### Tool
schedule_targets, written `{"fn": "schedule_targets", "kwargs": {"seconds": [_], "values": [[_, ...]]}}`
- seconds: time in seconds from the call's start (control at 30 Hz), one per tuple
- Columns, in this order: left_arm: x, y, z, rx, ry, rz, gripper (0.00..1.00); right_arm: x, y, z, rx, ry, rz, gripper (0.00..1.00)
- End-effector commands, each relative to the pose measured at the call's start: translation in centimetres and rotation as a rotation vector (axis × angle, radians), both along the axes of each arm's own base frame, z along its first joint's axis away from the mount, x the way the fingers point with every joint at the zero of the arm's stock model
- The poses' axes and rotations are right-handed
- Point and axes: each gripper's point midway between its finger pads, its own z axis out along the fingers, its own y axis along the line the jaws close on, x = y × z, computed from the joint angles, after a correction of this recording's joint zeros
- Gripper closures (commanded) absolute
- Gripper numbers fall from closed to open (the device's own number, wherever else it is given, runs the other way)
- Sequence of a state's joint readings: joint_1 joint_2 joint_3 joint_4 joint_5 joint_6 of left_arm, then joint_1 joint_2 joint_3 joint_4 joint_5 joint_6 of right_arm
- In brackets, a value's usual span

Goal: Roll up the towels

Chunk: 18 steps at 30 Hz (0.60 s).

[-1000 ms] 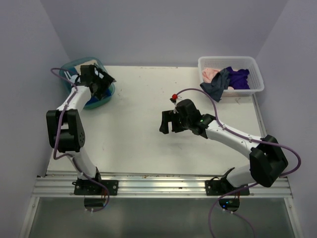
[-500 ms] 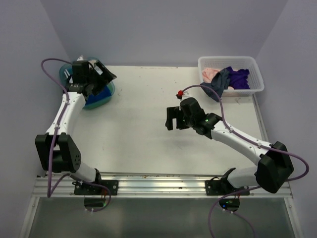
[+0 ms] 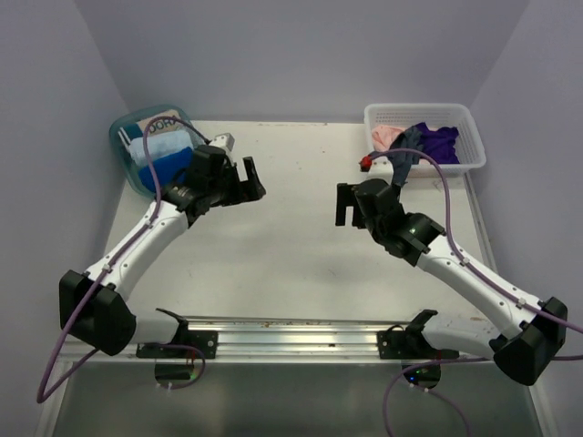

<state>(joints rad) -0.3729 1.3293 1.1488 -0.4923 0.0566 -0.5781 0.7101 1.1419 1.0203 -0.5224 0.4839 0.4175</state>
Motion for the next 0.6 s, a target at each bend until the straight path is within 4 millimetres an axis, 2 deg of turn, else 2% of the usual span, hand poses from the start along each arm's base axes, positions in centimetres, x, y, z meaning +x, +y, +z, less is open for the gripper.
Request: {"fn": "schedule_targets", "kwargs": {"seconds": [0.0, 0.1, 0.23, 0.33, 0.43, 0.57], "values": [[-0.7, -0.8, -0.2, 0.087, -0.038, -0.037, 0.01, 0.0, -2.4, 1.6, -0.037, -0.054, -0.088, 0.01], [-1.2, -2.5, -0.8, 0.126, -0.040, -0.078, 0.01, -0.4, -3.0, 1.4, -0.044, -0.044, -0.109, 0.02], [-3.2, -6.4, -2.1, 0.218, -0.021, -0.174, 0.01, -0.8, -3.3, 1.0, -0.044, -0.030, -0.126, 0.01], [-4.4, -8.3, -3.4, 0.235, 0.006, -0.236, 0.01, -0.8, -3.6, 0.9, -0.049, -0.025, -0.142, 0.02], [-4.9, -9.1, -4.1, 0.238, 0.019, -0.277, 0.01, -0.9, -4.1, 1.1, -0.057, -0.029, -0.160, 0.02], [-5.0, -9.6, -4.1, 0.230, 0.013, -0.299, 0.01, -1.0, -4.3, 1.1, -0.060, -0.036, -0.165, 0.02]]}}
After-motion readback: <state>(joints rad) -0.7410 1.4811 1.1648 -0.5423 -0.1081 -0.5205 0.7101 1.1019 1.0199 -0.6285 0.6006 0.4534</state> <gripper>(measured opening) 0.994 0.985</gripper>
